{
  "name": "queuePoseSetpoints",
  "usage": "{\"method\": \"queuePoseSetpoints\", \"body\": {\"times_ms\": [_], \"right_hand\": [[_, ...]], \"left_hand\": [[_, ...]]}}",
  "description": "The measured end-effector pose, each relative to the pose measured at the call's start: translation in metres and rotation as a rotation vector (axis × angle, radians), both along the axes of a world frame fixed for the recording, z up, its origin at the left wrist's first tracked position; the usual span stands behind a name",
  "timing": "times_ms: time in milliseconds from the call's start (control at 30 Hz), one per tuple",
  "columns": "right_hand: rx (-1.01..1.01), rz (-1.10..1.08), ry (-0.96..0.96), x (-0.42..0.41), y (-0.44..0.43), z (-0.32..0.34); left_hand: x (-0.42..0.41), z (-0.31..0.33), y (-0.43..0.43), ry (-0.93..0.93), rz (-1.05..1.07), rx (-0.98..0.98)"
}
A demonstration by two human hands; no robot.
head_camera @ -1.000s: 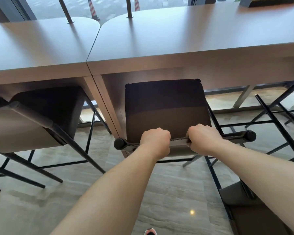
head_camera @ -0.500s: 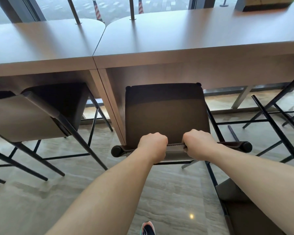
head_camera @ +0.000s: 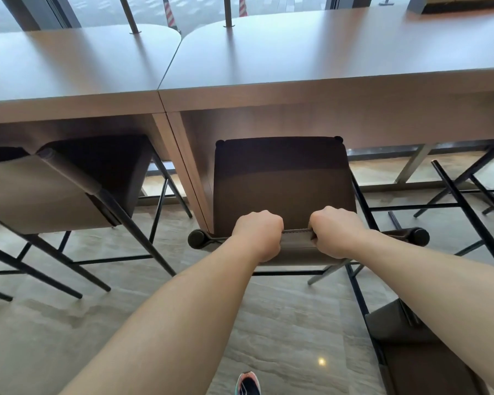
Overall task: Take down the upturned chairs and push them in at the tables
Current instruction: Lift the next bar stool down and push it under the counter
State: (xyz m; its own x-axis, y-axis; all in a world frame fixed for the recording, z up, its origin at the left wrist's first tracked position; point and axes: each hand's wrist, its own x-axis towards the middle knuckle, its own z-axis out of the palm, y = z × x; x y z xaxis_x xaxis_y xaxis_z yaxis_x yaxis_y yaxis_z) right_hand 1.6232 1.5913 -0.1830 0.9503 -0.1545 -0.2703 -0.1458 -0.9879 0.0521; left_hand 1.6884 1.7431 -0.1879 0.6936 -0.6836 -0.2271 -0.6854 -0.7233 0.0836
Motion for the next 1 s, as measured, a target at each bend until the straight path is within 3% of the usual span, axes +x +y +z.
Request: {"method": "queuePoseSetpoints", "body": {"times_ms": [567,1000], "right_hand": [[0.003,-0.134,-0.041,0.091,-0.033,0.010],[-0.021,-0.131,-0.075,0.094,-0.034,0.009]], "left_hand": [[0.093,0.014,-0.037,0.019,-0.032,-0.057],[0.101,0.011,-0.040,-0.036,-0.081,-0.047]]}}
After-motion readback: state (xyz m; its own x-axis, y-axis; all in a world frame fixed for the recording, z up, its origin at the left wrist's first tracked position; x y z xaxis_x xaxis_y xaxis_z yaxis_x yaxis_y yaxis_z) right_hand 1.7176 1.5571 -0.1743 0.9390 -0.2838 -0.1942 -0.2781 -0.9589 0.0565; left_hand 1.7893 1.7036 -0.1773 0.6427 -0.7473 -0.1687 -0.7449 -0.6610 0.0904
